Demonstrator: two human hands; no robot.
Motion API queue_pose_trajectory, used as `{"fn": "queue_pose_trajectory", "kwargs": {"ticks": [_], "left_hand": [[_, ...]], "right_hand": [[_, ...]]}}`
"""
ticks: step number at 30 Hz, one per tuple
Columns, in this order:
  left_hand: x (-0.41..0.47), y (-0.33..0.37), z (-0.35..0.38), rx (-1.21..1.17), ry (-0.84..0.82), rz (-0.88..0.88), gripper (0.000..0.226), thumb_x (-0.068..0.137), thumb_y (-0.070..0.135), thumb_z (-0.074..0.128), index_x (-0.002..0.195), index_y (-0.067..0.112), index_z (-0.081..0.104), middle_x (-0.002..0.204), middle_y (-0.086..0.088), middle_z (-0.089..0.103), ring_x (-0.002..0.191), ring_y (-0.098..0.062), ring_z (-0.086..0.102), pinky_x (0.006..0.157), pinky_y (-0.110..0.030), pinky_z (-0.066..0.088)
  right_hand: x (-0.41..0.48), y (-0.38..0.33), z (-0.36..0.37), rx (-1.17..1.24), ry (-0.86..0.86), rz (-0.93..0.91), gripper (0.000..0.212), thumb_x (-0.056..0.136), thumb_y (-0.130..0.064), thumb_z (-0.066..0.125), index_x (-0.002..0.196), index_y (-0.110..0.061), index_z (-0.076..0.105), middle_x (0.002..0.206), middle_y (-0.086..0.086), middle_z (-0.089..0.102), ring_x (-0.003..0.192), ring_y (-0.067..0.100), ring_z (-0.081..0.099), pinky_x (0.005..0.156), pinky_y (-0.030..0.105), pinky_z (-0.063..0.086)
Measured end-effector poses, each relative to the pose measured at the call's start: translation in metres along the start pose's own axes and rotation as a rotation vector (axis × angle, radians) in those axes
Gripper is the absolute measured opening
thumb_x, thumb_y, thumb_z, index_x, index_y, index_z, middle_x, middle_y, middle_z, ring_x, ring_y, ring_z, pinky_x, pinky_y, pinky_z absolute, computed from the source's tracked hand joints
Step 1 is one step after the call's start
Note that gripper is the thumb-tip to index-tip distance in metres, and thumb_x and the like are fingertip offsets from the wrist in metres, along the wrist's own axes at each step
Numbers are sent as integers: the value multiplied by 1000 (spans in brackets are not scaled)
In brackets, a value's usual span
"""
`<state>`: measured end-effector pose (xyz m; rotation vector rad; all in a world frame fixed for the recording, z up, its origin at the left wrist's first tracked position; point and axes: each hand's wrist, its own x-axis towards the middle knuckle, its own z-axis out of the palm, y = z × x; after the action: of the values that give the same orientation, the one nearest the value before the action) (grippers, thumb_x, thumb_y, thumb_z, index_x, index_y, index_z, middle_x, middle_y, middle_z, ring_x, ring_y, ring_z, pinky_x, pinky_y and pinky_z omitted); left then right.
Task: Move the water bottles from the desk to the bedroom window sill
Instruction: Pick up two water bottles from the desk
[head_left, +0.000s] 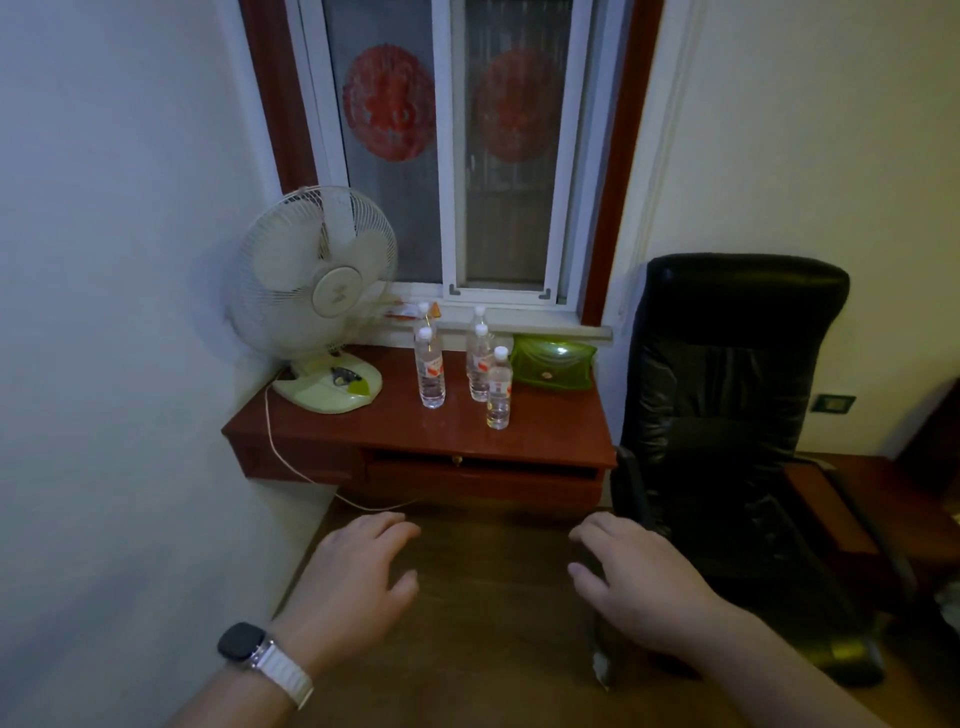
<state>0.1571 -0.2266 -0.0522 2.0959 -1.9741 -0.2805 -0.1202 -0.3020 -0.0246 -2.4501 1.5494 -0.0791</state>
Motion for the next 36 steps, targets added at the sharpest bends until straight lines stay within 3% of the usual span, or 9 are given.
{"fn": "queue_pose_trajectory", "kwargs": {"ticks": [12, 20, 25, 36], "left_hand": [[138, -52, -23, -15, 20, 52, 51, 96, 51, 48, 145, 40, 38, 153, 18, 34, 141, -4, 28, 117, -32, 23], [234, -53, 15, 46, -56, 21, 51, 98, 51, 44, 146, 39, 36, 153, 18, 33, 142, -2, 26, 117, -29, 19], [300, -42, 31, 86, -130, -38, 50, 97, 53, 42, 145, 38, 39, 151, 18, 36, 139, -3, 29, 114, -29, 23], [413, -27, 50, 54, -107, -120, 52, 96, 53, 45, 145, 33, 41, 149, 12, 42, 137, -10, 36, 113, -35, 32]], "right_hand": [[147, -7, -15, 19, 65, -48, 47, 99, -51, 42, 143, -33, 45, 141, -17, 44, 127, 2, 43, 101, 21, 36], [257, 47, 19, 74, -58, -67, 48, 101, -50, 38, 144, -32, 43, 145, -12, 42, 132, 9, 40, 109, 29, 35], [325, 88, 30, 138, -143, -105, 48, 100, -50, 37, 142, -28, 46, 140, -9, 47, 126, 12, 45, 106, 35, 41], [437, 142, 20, 270, -151, -117, 48, 100, -48, 43, 142, -26, 47, 138, -7, 47, 127, 16, 46, 105, 35, 40]]}}
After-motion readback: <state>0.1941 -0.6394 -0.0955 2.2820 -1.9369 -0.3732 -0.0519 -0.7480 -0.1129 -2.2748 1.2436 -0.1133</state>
